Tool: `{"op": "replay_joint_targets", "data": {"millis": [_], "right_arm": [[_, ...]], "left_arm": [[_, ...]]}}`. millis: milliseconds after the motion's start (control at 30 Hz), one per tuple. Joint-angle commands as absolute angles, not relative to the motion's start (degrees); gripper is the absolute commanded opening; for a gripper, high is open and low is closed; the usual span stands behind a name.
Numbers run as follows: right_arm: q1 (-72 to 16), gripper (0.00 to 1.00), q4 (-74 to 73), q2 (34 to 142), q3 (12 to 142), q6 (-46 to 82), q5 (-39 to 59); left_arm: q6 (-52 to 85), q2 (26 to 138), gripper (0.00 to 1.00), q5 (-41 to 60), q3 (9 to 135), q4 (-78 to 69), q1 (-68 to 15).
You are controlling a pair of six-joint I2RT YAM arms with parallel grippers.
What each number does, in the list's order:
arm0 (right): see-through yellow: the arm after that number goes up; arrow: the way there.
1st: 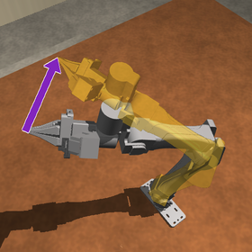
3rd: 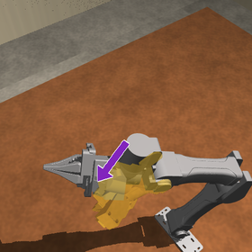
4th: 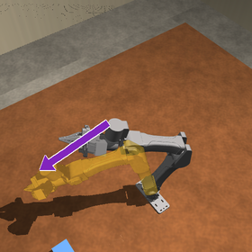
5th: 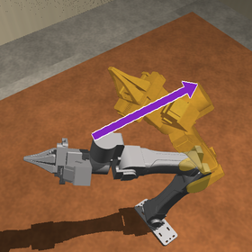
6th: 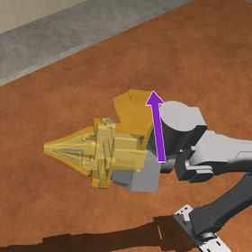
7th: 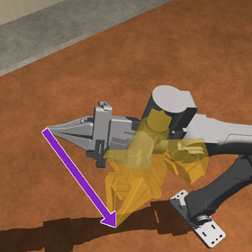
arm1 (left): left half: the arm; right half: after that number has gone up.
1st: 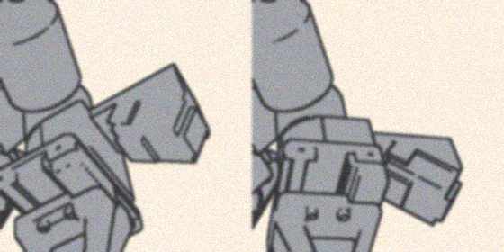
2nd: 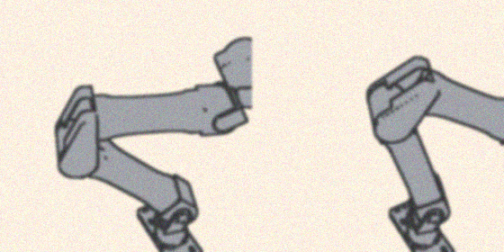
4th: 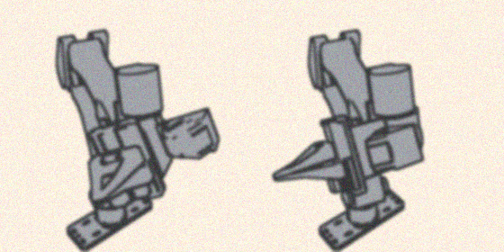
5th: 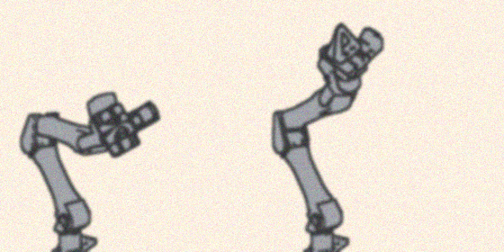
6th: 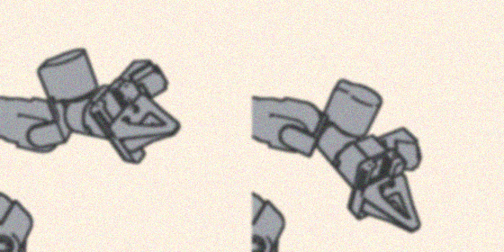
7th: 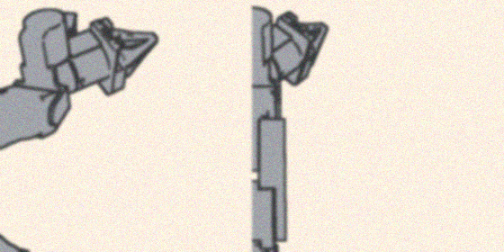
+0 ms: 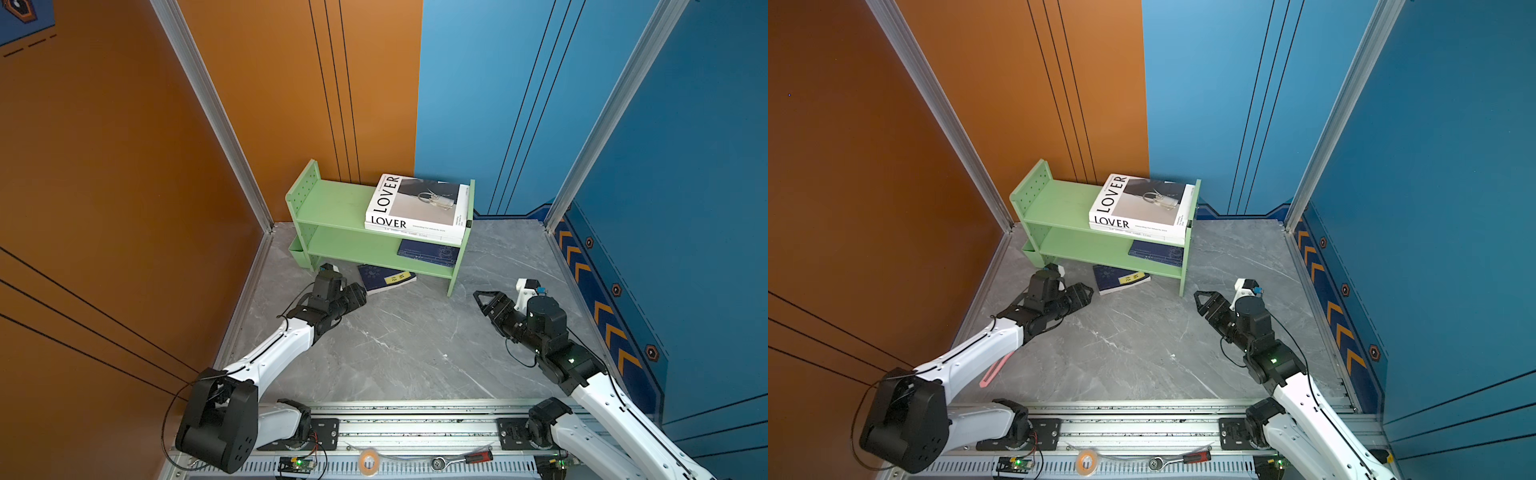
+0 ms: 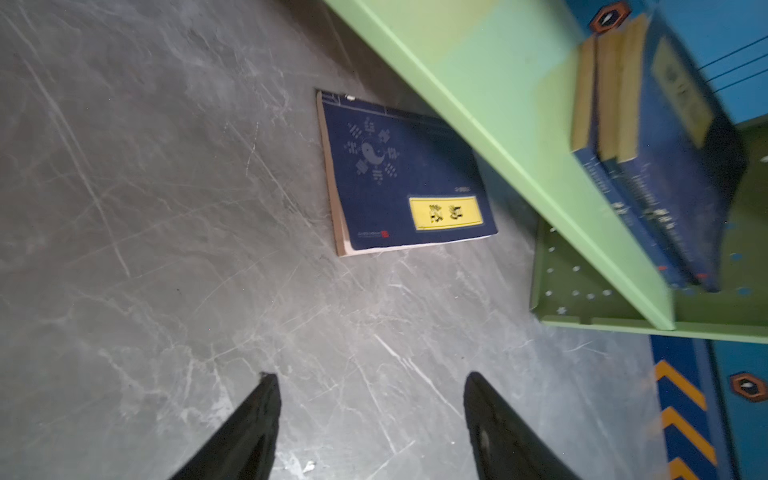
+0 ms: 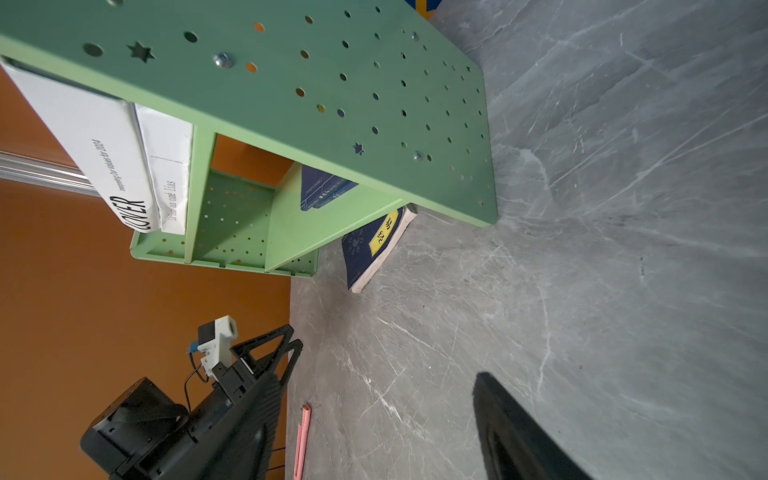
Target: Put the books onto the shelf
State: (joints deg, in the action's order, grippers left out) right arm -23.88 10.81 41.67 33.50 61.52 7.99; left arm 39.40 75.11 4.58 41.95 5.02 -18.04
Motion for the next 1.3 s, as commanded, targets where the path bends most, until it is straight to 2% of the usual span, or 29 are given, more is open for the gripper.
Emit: {"op": "replay_joint_targets", "data": {"millis": [0, 67, 233, 533, 1267], "right_arm": [[-24.58, 0.75, 9.67, 41.94, 34.38, 61.96, 5.77], [-24.95, 0.75, 10.07, 41.56, 34.37, 62.05, 5.11], [-25.31, 0.75, 12.39, 39.64, 34.45, 62.23, 3.3], [-25.31, 0.75, 16.38, 35.68, 34.54, 62.16, 0.14], [-25.14, 0.76, 16.17, 36.65, 34.46, 62.37, 0.0]], "left_arm": [[33.01, 80.33, 0.69, 5.64, 45.57, 7.07, -17.7], [33.6, 83.69, 0.68, 6.59, 46.41, 5.03, -17.12], [37.36, 91.65, 0.58, 7.81, 48.33, 0.97, -16.88], [40.89, 98.78, 0.55, 9.43, 50.98, -4.84, -16.78], [53.24, 101.58, 0.5, 18.55, 50.25, -16.63, -14.58]]}}
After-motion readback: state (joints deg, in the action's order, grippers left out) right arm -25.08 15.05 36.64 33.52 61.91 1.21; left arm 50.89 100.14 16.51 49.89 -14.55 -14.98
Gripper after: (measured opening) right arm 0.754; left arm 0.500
